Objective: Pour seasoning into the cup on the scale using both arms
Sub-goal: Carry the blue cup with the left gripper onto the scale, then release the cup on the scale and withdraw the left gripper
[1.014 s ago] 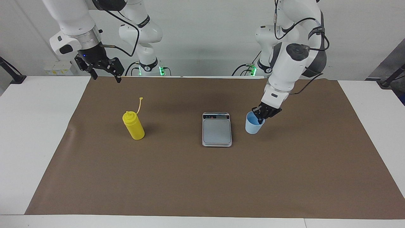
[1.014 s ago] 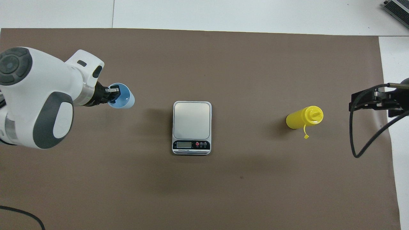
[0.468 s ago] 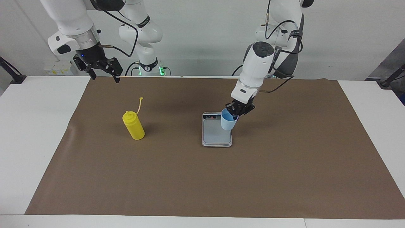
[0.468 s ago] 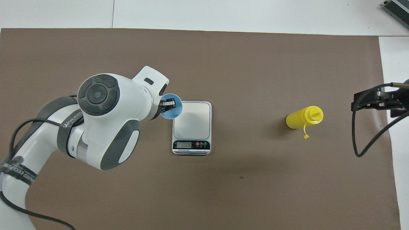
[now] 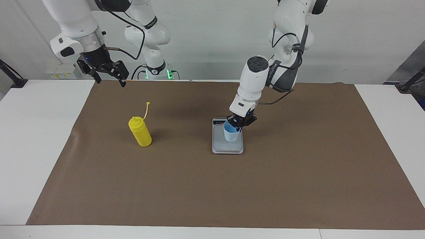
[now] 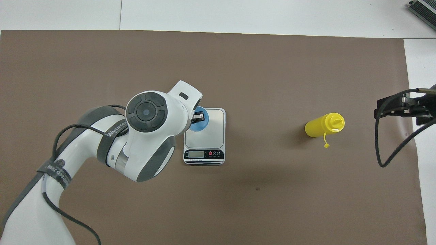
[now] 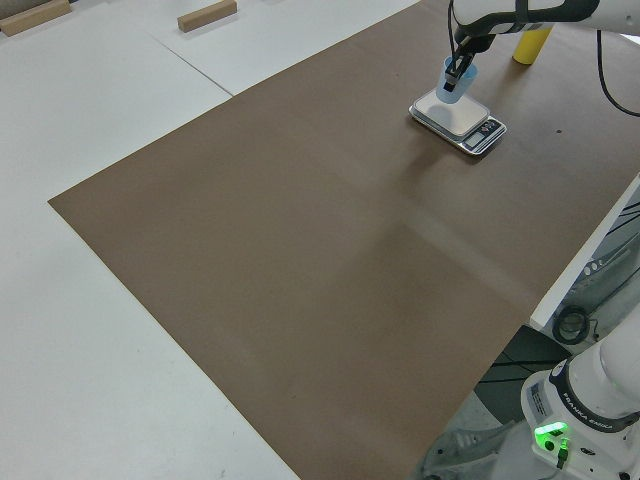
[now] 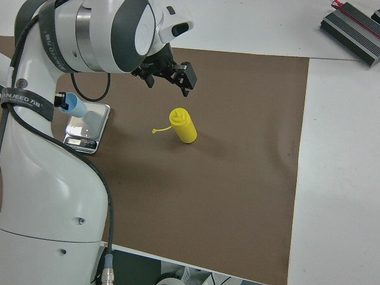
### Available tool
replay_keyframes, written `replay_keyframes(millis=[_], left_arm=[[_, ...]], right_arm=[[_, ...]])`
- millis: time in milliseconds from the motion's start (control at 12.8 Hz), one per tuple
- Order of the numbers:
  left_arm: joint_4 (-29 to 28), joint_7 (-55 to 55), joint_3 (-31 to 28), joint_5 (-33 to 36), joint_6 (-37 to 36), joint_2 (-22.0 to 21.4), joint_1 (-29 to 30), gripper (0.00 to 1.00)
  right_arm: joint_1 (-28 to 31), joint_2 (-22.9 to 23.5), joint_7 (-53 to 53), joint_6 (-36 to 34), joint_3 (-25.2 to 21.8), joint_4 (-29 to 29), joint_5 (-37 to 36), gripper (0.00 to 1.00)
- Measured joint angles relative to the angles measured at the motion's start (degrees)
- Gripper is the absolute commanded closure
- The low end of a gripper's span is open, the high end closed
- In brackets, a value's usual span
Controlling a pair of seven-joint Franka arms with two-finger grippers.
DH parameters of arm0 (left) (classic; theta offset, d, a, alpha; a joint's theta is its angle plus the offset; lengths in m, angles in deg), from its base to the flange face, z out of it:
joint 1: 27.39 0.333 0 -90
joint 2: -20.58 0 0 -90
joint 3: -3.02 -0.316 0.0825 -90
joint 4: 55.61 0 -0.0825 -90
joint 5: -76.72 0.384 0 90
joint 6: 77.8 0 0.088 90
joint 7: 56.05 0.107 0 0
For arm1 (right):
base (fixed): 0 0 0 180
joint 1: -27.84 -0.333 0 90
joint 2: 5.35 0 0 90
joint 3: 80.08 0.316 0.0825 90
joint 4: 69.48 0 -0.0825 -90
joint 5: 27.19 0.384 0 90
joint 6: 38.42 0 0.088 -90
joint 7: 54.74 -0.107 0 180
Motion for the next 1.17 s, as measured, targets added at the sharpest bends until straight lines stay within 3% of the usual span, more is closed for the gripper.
replay_keyframes(millis=[468,546,702,780,936,1169], left_arm=[[0.04,-1.45,0.11,0.63,2.07,1.15,-0.81,1.00],[0.04,-1.46,0.11,0.71,2.18,1.28,-0.82,0.85],[0.04,-1.50,0.08,1.02,2.19,1.40,-0.82,0.73],[0.04,-1.53,0.05,1.03,2.19,1.44,-0.82,0.52],[0.04,-1.57,0.03,1.04,2.19,1.46,-0.82,0.00],[0.09,-1.64,-0.50,1.23,2.03,1.45,-0.81,0.00]], right_arm=[[0.00,-0.01,0.00,0.00,0.00,-0.04,0.00,0.00],[0.00,-0.01,0.00,0.00,0.00,-0.04,0.00,0.00],[0.00,-0.01,0.00,0.00,0.00,-0.05,0.00,0.00],[0.00,-0.01,0.00,0.00,0.00,-0.05,0.00,0.00],[0.00,-0.01,0.00,0.00,0.00,-0.05,0.00,0.00],[0.00,-0.02,0.00,0.00,0.00,-0.05,0.00,0.00]])
